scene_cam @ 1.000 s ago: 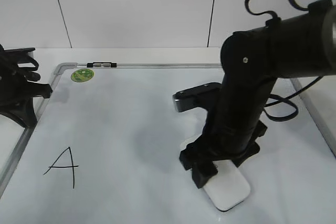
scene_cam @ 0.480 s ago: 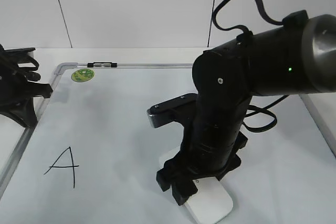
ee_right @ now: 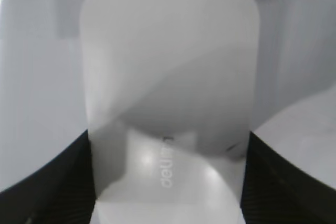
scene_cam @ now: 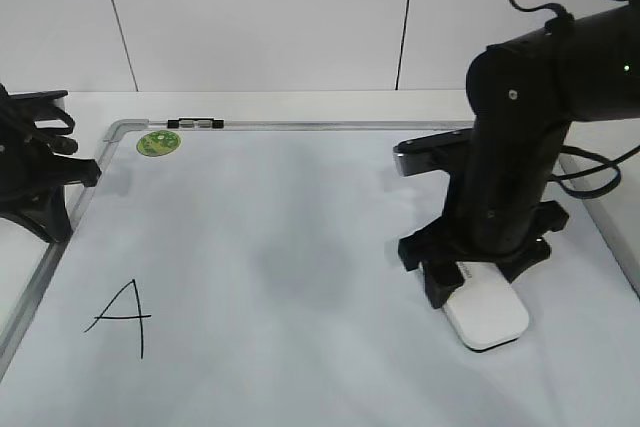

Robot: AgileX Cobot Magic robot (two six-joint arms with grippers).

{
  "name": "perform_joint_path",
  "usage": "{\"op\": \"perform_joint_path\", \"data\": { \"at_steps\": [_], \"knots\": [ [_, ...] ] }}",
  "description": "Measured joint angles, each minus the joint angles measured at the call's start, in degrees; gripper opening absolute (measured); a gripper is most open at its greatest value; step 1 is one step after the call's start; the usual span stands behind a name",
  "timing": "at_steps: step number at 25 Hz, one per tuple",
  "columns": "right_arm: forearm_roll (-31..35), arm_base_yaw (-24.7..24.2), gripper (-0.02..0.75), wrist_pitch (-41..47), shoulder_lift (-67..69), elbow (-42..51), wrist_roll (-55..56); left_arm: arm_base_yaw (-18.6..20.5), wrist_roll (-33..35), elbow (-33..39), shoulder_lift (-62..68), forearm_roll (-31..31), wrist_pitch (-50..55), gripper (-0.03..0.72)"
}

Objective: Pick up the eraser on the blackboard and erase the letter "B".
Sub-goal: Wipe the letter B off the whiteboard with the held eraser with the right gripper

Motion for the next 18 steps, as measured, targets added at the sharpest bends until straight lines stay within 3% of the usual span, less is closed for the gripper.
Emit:
{"op": "perform_joint_path", "data": {
  "at_steps": [4,10,13,18],
  "knots": [
    [-4.4,-3.3,0.54,1.6,0.0,-0.1,0.1,0.0,0.0,0.0,0.0,0.0,0.0,0.016],
    [-4.1,-2.3,0.54,2.2,0.0,-0.1,-0.6,0.0,0.1,0.0,0.0,0.0,0.0,0.016],
    [-4.0,0.3,0.54,2.4,0.0,-0.1,-2.2,0.0,0.1,0.0,0.0,0.0,0.1,0.016],
    [-2.3,10.1,0.54,2.6,0.0,-0.2,-2.8,0.0,0.1,0.0,0.0,0.0,0.1,0.016]
  ]
}}
